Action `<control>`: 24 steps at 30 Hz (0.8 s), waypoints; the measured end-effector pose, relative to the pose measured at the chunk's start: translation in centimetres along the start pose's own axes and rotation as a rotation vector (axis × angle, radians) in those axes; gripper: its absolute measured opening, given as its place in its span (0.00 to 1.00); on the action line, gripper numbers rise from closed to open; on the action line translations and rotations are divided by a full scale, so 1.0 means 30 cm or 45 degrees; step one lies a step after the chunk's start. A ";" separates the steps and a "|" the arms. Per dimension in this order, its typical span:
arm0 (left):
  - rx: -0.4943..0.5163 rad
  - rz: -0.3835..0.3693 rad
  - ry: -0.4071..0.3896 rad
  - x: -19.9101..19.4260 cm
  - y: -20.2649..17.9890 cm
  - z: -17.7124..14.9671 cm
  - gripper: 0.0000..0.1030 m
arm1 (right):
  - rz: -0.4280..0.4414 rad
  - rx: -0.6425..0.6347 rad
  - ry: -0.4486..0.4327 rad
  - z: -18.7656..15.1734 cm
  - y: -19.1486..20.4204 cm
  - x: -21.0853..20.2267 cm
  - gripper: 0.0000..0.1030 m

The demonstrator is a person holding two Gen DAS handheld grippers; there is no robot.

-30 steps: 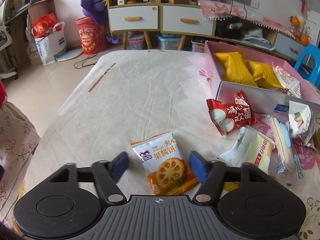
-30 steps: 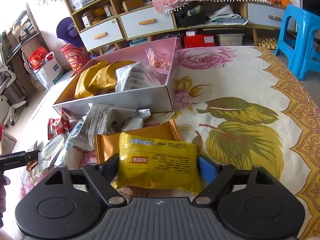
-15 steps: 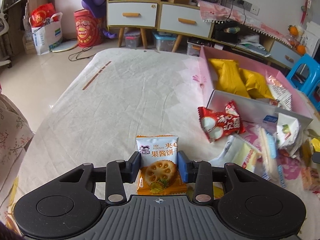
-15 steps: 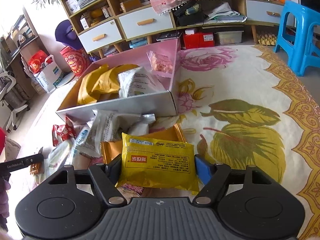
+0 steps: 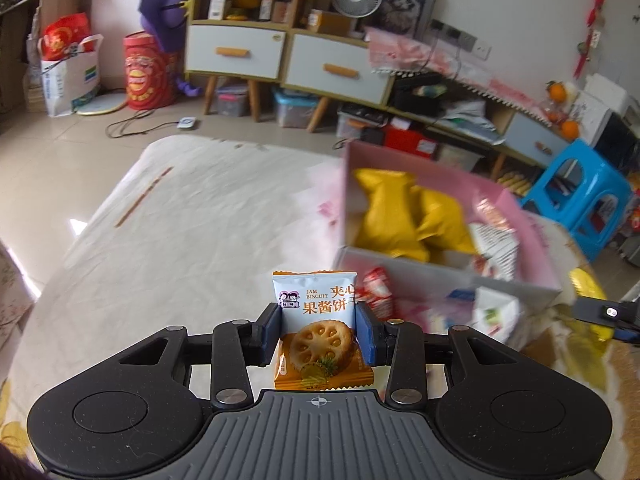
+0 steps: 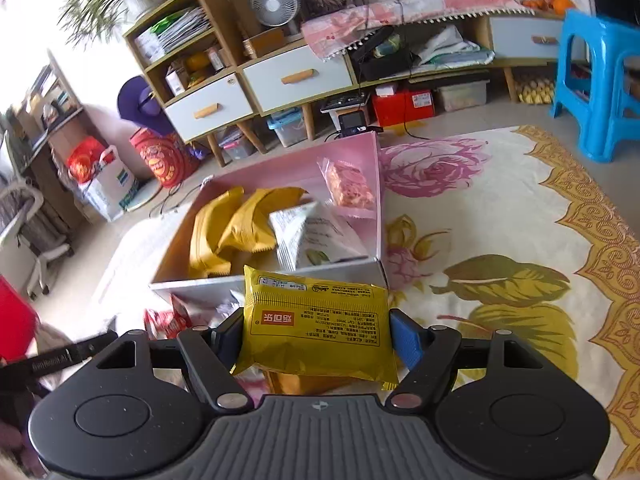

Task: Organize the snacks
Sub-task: 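Carry both packets into the pink box and open both grippers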

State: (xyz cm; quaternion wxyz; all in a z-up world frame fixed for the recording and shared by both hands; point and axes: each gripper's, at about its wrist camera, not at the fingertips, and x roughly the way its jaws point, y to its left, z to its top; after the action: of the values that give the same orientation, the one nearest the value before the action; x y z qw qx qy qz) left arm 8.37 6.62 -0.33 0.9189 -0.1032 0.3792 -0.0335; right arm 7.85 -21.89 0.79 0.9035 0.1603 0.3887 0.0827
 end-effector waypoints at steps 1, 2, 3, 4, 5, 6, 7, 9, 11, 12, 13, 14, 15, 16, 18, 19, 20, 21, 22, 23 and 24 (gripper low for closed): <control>-0.004 -0.010 -0.004 0.001 -0.014 0.006 0.36 | 0.004 0.029 -0.003 0.013 -0.002 0.003 0.63; -0.009 -0.021 -0.004 0.004 -0.025 0.011 0.36 | 0.006 0.051 -0.007 0.022 -0.003 0.003 0.63; -0.019 -0.032 -0.002 0.009 -0.036 0.017 0.36 | 0.008 0.072 -0.011 0.034 -0.003 0.005 0.63; -0.033 -0.042 0.002 0.016 -0.045 0.023 0.36 | 0.007 0.087 -0.016 0.042 -0.003 0.005 0.63; -0.048 -0.052 0.007 0.024 -0.052 0.028 0.36 | 0.003 0.100 -0.023 0.053 -0.002 0.008 0.63; -0.060 -0.059 0.009 0.033 -0.060 0.034 0.36 | -0.002 0.110 -0.028 0.062 0.000 0.011 0.63; -0.067 -0.063 0.010 0.039 -0.069 0.037 0.36 | -0.004 0.119 -0.032 0.069 0.002 0.015 0.63; -0.069 -0.069 0.007 0.052 -0.089 0.046 0.36 | -0.005 0.135 -0.035 0.085 0.005 0.023 0.63; -0.061 -0.078 0.001 0.063 -0.112 0.056 0.36 | -0.010 0.144 -0.039 0.099 0.007 0.031 0.63; -0.054 -0.086 -0.006 0.066 -0.125 0.062 0.36 | -0.010 0.146 -0.039 0.104 0.007 0.036 0.63; -0.044 -0.096 -0.012 0.072 -0.138 0.072 0.36 | -0.009 0.148 -0.040 0.111 0.007 0.040 0.63; -0.032 -0.109 -0.017 0.078 -0.153 0.081 0.36 | -0.007 0.148 -0.039 0.119 0.006 0.048 0.63; -0.018 -0.123 -0.022 0.085 -0.167 0.091 0.36 | -0.005 0.148 -0.038 0.125 0.007 0.056 0.63; 0.003 -0.138 -0.025 0.093 -0.184 0.100 0.36 | -0.002 0.148 -0.035 0.132 0.007 0.062 0.63; 0.046 -0.163 -0.029 0.114 -0.212 0.121 0.36 | 0.010 0.145 -0.021 0.147 0.008 0.083 0.63; 0.068 -0.175 -0.022 0.129 -0.224 0.131 0.36 | 0.017 0.144 -0.008 0.152 0.009 0.096 0.63; 0.090 -0.188 -0.007 0.149 -0.236 0.141 0.36 | 0.029 0.148 0.012 0.158 0.009 0.112 0.63; 0.103 -0.196 0.009 0.168 -0.243 0.149 0.36 | 0.042 0.157 0.034 0.165 0.008 0.128 0.63; 0.118 -0.207 0.031 0.191 -0.249 0.157 0.36 | 0.053 0.169 0.055 0.171 0.005 0.139 0.63; 0.128 -0.218 0.050 0.213 -0.253 0.163 0.36 | 0.066 0.181 0.077 0.176 0.004 0.153 0.63; 0.134 -0.221 0.064 0.232 -0.255 0.170 0.36 | 0.078 0.187 0.094 0.180 0.005 0.166 0.63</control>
State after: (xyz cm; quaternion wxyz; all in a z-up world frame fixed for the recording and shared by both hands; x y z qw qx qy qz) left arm 17.02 -1.00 0.03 0.9069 -0.0866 0.3896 -0.1355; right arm 15.17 -21.62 0.96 0.8714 0.2348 0.4218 0.0873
